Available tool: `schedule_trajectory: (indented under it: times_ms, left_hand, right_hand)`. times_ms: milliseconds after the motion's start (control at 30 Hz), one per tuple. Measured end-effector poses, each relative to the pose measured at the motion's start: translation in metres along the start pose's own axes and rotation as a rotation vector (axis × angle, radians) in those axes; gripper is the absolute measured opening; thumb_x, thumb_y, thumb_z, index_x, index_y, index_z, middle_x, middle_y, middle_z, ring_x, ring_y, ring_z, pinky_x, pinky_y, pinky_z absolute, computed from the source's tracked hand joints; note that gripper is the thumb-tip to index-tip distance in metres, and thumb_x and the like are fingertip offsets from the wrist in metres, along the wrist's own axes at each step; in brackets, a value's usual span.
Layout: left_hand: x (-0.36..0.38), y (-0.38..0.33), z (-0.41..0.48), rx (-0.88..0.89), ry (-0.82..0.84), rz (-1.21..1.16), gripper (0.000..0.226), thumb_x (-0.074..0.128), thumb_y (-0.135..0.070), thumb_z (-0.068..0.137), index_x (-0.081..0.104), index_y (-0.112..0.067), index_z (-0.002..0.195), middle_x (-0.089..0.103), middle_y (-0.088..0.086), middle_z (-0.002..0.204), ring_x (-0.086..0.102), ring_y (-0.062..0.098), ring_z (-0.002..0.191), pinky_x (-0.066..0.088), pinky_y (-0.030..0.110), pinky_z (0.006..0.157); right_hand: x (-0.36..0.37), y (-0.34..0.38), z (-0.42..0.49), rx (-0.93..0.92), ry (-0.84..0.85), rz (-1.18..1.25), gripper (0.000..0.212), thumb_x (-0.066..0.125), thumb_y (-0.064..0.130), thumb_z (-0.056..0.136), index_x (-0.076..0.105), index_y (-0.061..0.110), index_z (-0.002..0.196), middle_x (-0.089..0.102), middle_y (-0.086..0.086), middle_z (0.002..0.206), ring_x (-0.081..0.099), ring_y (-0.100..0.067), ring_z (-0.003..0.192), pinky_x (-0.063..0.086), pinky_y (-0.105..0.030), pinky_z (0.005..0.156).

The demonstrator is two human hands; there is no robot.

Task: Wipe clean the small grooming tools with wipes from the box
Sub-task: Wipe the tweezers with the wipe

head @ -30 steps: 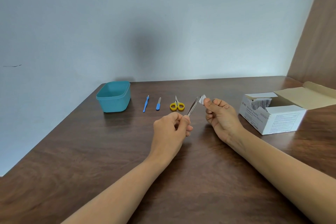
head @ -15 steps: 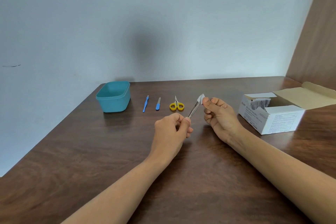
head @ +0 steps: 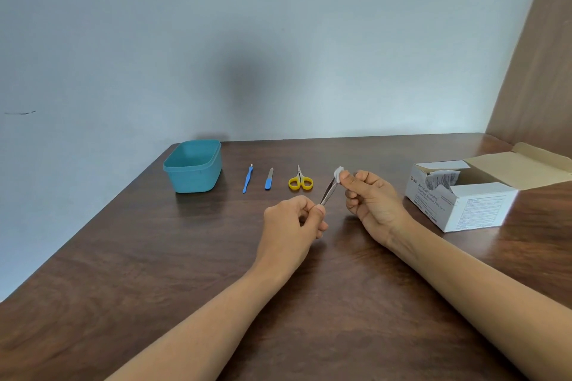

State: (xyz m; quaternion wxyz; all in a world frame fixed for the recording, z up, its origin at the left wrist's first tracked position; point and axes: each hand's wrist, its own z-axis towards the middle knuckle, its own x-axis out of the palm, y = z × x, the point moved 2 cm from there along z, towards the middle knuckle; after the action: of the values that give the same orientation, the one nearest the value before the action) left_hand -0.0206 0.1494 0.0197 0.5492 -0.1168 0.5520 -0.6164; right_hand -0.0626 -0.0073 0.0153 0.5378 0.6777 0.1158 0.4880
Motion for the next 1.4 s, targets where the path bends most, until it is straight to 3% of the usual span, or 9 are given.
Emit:
schedule_trajectory:
  times_ms: [467,900,1133,1400]
  left_hand:
    - [-0.0003,-0.0002,0.0003,-0.002,0.002,-0.017,0.023,0.057,-0.026,0.094,0.068,-0.012,0.079,0.071,-0.006,0.066,0.065,0.000,0.058,0.052,0.013,0.064]
    - [0.0014,0.0003,0.0007,0.002,0.046,0.013,0.021,0.058,-0.027,0.093,0.068,-0.014,0.081,0.071,-0.007,0.067,0.065,-0.001,0.059,0.052,0.011,0.062]
    - [0.0020,0.0001,0.0005,0.000,0.051,0.008,0.020,0.057,-0.027,0.094,0.068,-0.014,0.082,0.071,-0.007,0.068,0.065,-0.002,0.059,0.050,0.008,0.061]
    - [0.0016,0.0014,0.0011,-0.002,0.036,0.017,0.021,0.058,-0.026,0.093,0.068,-0.014,0.080,0.071,-0.007,0.067,0.065,-0.002,0.058,0.050,0.008,0.061]
  right_hand:
    - [0.0017,-0.0009,-0.0012,0.022,0.056,-0.060,0.028,0.070,0.004,0.079,0.048,0.019,0.070,0.049,-0.004,0.073,0.041,-0.004,0.046,0.035,-0.015,0.043]
    - [-0.0006,0.0027,0.0001,0.064,-0.040,0.112,0.036,0.067,-0.003,0.078,0.042,0.021,0.070,0.047,0.000,0.071,0.041,-0.002,0.042,0.031,-0.014,0.040]
    - [0.0025,0.0037,-0.0009,0.071,-0.013,0.043,0.032,0.071,0.007,0.078,0.042,0.020,0.072,0.067,0.001,0.070,0.038,-0.001,0.040,0.031,-0.014,0.039]
    - [-0.0002,0.0022,0.0008,0.050,0.012,0.046,0.034,0.063,-0.001,0.084,0.041,0.020,0.068,0.053,-0.001,0.070,0.038,-0.002,0.043,0.031,-0.013,0.040]
